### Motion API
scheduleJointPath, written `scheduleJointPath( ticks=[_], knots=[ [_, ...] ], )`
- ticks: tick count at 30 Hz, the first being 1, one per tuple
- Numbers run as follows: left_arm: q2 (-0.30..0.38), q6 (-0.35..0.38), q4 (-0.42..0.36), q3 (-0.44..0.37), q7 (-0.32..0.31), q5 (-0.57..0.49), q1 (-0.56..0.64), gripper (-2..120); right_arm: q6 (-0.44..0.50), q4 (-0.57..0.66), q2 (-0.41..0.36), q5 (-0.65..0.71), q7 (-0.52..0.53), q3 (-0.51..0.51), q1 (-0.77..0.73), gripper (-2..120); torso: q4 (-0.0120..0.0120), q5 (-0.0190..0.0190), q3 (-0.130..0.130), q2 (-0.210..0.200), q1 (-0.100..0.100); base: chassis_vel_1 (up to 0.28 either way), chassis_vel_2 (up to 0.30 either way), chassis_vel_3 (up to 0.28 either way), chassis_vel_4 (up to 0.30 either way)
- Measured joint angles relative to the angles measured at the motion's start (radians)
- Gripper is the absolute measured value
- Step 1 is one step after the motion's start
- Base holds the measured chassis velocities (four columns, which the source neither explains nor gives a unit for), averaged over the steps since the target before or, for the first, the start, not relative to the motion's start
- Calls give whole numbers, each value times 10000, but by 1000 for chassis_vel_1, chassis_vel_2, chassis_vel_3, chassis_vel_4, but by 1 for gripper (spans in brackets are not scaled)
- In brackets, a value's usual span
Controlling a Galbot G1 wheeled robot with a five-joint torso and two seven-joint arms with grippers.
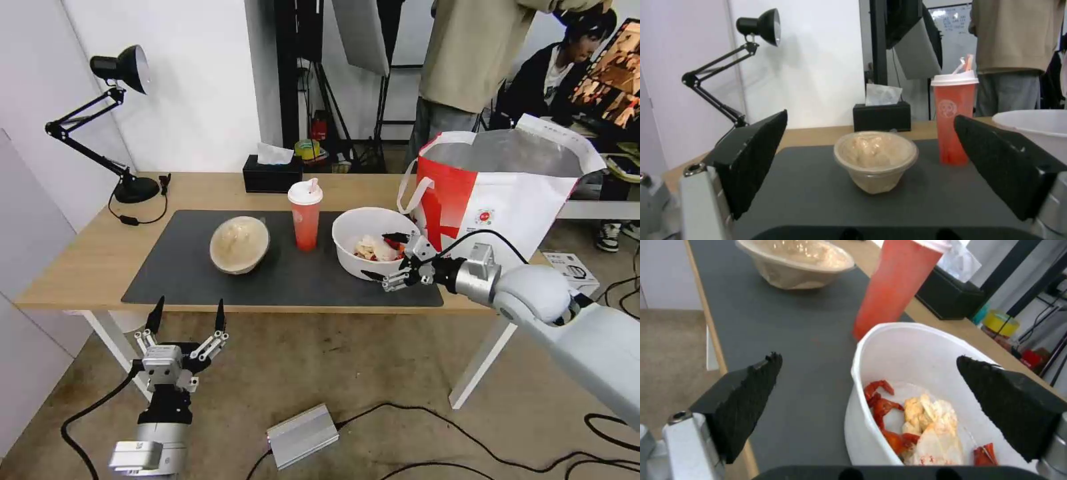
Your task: Pick up the trash from the table and place it into the takeout bag.
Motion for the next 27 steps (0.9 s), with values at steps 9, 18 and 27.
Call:
scheduleJointPath(
  ticks=[9,18,27],
  knots=[
    [-21,-5,119,32,45,-6,-49,100,-88,-591,345,-185,-123,-685,719,100,1,0,0,0,0,0,0,0,0],
    [-5,-8,302,81,47,-22,-176,100,-89,-1093,543,-346,-262,-919,914,100,0,0,0,0,0,0,0,0,0],
    [38,8,414,129,47,-35,-244,100,-70,-1388,665,-518,-336,-1041,936,100,0,0,-1,0,0,0,0,0,0]
  ],
)
